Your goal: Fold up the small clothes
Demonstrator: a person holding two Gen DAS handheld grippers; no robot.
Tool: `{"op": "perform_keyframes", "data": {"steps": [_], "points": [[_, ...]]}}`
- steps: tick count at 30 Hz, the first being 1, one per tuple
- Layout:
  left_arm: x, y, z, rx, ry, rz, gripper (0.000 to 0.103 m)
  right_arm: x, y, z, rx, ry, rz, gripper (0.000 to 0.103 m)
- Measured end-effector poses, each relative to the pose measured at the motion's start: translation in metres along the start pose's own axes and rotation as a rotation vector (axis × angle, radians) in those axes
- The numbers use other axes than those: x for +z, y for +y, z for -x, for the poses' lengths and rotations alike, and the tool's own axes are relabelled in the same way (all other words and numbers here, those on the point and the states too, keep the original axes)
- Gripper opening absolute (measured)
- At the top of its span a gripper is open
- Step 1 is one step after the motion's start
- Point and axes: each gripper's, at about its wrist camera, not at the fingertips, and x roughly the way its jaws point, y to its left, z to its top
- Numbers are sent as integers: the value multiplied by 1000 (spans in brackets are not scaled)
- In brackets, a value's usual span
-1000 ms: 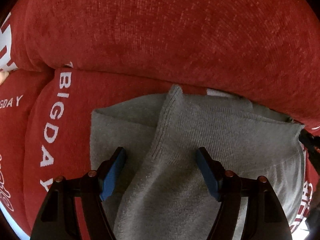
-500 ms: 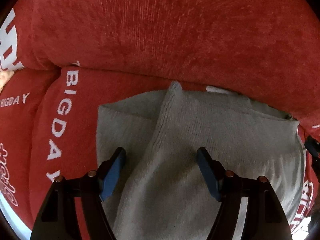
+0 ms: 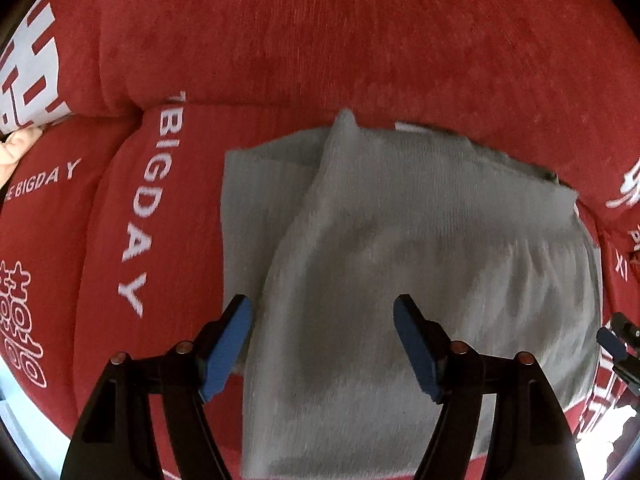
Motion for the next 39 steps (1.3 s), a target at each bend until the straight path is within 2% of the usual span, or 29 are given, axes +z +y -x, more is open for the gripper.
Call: {"op": "perform_keyframes", "data": {"steps": [2, 5, 9, 10, 11, 20, 22, 24, 27, 33, 36, 39], "points": [[-9, 4, 4, 5, 3, -5, 74, -8, 3, -14, 5, 21, 3, 49], [-22, 6, 10, 5, 10, -8, 74, -29, -5, -11, 20, 56, -16, 49], [-34, 6, 18, 8, 16, -13, 75, -55, 6, -22, 19, 89, -26, 50], [-37, 7, 20, 18, 12, -17, 92, -60, 5, -23, 18, 98, -29, 50], [-39, 8, 21, 23, 8, -19, 103, -62, 6, -26, 19, 107, -32, 50], [-62, 17, 32, -16, 32, -14, 103, -90, 14, -38, 18, 167, -28, 58], [-65, 27, 26, -33, 48, 3, 103, -94, 17, -40, 19, 173, -21, 68], [-71, 36, 25, -40, 54, 18, 103, -98, 21, -40, 13, 170, -4, 70], [-80, 49, 21, -106, 85, 44, 103, -104, 26, -43, 18, 175, 24, 71], [-105, 77, 20, -235, 112, 182, 103, -119, 25, -61, 83, 246, -13, 71], [-119, 86, 17, -318, 132, 266, 103, -127, 24, -73, 132, 278, -47, 71], [-127, 87, 14, -364, 141, 314, 103, -132, 21, -87, 211, 306, -106, 71]]}}
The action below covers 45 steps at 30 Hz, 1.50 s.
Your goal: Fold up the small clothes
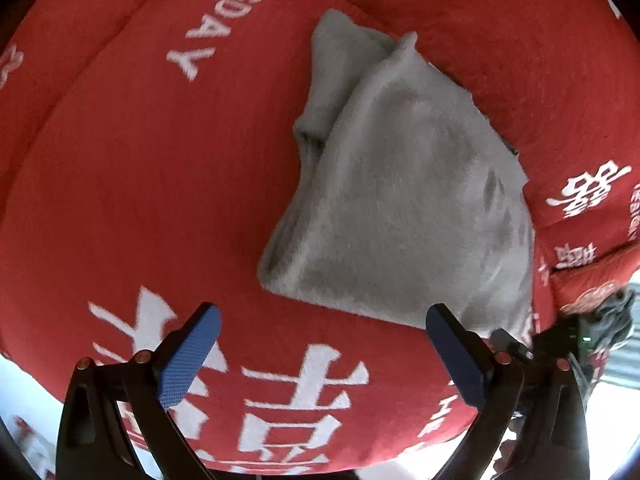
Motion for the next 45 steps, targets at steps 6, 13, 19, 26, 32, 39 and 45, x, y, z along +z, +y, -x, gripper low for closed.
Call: {"op": "perform_keyframes", "data": {"steps": [6, 13, 19, 26, 32, 39, 45], "points": [[-10, 5, -5, -141, -1, 86, 103, 2, -9, -23, 147, -4, -99, 71], [-14, 2, -17, -241, -12, 164, 103, 14, 3, -38, 213, -58, -118, 66], [-10, -2, -26, -312, -48, 252, 103, 23, 4, -45, 244, -50, -157, 11], [14, -15, -32, -318, -165, 308, 103, 25, 25, -28, 302, -38, -71, 10], [35, -26, -30, -172, -253, 283, 70, 25, 27, -28, 280, -10, -50, 10], [43, -49, -18, 95, -324, 62, 16, 21, 26, -25, 254, 14, -39, 10], [20, -108, -11, 353, -455, -352, 11, 21, 50, 8, 168, 92, 110, 14]]}}
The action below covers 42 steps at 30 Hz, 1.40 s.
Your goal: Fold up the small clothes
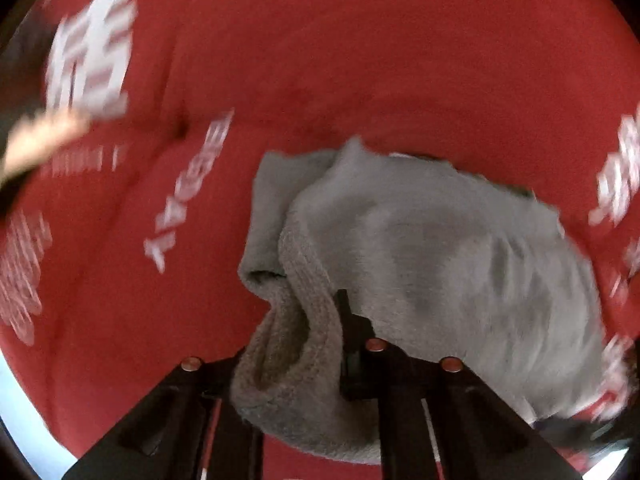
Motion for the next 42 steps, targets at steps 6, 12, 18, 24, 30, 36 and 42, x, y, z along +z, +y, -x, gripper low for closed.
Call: {"op": "perform_keyframes", "data": {"steps": [6, 12, 18, 24, 30, 36, 42], "points": [[-2, -27, 15, 53, -89, -260, 11, 39, 63, 35, -196, 3, 218, 82], [-7, -52, 26, 35, -152, -425, 11, 102, 128, -25, -309, 201, 383, 83], [-12, -62, 28, 8, -173, -488, 11, 130, 162, -126, -451, 461, 507, 88], [-11, -63, 28, -19, -179, -480, 11, 137, 170, -186, -571, 557, 598, 88], [-8, -62, 30, -23, -174, -474, 11, 144, 165, -200, -656, 547, 637, 16], [-1, -72, 54, -86, -187, -491, 11, 147, 162, -147, -502, 428, 596, 15], [2, -109, 93, -157, -248, -570, 11, 143, 159, -57, -271, 271, 514, 15]]}}
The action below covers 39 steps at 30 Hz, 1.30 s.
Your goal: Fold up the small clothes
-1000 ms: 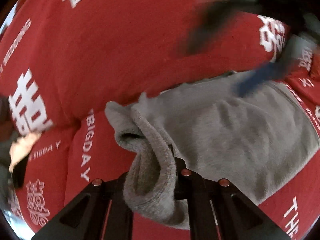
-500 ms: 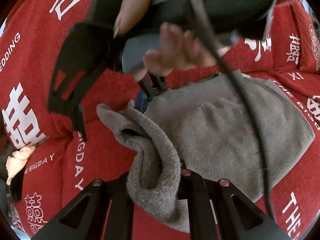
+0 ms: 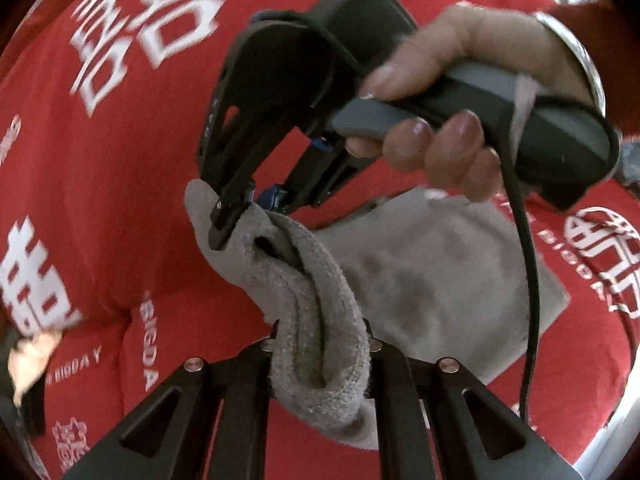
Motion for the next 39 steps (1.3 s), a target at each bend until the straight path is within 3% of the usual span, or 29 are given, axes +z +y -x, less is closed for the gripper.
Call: {"op": "perform_keyframes", "data": {"steps": [8, 13, 17, 23, 32, 34, 35, 36, 39], "points": [[45, -91, 16, -109, -78, -219, 11, -77, -50, 127, 133, -278, -50, 15], [54, -161, -12, -191, -42, -330, 11, -129, -118, 181, 153, -405, -166, 15], [44, -206, -48, -230, 37, -398, 11, -166, -183, 184, 131, -470, -309, 15], [20, -238, -84, -245, 125, -462, 11, -194, -267, 158, 62, -441, -492, 15], [23, -231, -88, -261, 151, -438, 11, -190, -271, 150, 39, -426, -502, 15], [30, -224, -84, -254, 162, -422, 31, -191, -269, 151, 18, -418, -504, 18], [31, -222, -80, -241, 158, -414, 57, -191, -267, 153, 8, -413, -510, 20], [31, -218, -75, -225, 145, -404, 73, -189, -260, 151, -11, -408, -520, 22], [32, -197, -56, -230, 119, -370, 75, -197, -249, 160, -45, -416, -557, 31]]}}
